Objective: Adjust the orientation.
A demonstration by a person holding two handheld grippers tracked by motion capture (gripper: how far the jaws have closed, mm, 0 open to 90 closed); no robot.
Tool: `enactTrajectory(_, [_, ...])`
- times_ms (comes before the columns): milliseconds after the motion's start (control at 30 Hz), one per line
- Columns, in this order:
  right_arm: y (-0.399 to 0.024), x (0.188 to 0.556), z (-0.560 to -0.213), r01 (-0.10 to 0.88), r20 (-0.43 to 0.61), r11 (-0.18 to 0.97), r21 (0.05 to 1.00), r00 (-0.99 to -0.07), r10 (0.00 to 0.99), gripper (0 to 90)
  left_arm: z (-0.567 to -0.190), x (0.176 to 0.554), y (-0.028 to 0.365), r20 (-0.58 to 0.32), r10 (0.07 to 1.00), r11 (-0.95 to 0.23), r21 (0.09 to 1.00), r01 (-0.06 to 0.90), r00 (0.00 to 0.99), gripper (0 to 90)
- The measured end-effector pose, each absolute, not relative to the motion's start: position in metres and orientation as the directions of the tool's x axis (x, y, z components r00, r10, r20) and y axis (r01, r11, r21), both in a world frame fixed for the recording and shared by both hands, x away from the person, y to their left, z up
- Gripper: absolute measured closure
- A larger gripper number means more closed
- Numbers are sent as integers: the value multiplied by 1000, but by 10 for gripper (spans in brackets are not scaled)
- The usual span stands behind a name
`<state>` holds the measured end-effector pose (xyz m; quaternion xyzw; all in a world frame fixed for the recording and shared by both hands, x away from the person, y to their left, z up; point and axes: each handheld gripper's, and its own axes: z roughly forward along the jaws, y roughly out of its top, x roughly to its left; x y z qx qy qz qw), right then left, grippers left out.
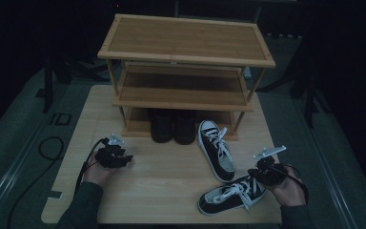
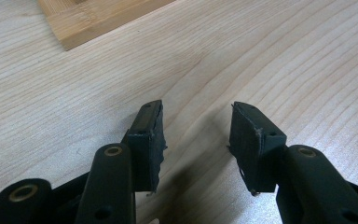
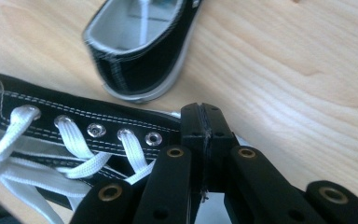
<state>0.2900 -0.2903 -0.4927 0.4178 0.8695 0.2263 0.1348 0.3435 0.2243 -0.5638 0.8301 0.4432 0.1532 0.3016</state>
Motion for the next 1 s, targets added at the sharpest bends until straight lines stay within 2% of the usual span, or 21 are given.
enactTrajectory(500, [-291, 328, -490, 677, -123, 528, 513, -551, 825, 895, -564, 344, 224, -15, 829, -424, 636, 645, 560, 552])
enactTrajectory(733, [-289, 350, -493, 673, -102, 515, 531, -553, 827, 895, -564, 343, 224, -13, 830, -423, 637, 644, 558, 552])
enactTrajectory(1000, [-276, 374, -489, 644, -147, 539, 542, -559, 816, 895, -564, 344, 224, -17, 830, -419, 640, 644, 558, 553])
